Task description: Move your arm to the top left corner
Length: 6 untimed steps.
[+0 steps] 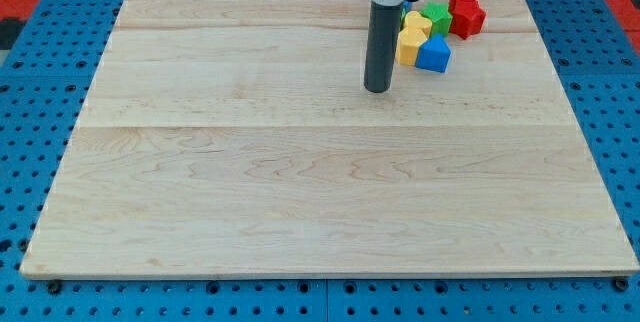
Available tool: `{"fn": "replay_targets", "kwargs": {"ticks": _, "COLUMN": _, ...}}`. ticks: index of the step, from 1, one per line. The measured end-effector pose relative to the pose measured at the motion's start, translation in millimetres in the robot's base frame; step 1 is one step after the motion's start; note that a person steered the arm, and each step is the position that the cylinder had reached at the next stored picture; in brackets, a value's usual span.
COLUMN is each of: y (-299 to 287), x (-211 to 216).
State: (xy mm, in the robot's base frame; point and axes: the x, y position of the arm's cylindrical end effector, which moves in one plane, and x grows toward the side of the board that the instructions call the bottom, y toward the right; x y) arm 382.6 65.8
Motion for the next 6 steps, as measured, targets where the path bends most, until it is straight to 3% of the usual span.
{"fn": "replay_targets", "kwargs": {"ticks": 1, "y": 5.1, "x": 3.1}}
{"fn": "replay_targets", "kwargs": {"ticks": 2, "y": 101.7, "x": 63.8}}
{"fn": "replay_targets", "kwargs": {"ticks": 3, "y": 191.6, "x": 66.2}}
{"fn": "replay_targets", "kwargs": {"ticks": 4, "y": 260.9, "x": -24.2}}
{"fn": "replay_targets", "kwargs": {"ticks": 5, "y": 256.1, "x": -114.9}}
{"fn": "replay_targets", "kwargs": {"ticks": 6, "y": 197.4, "x": -157.1}}
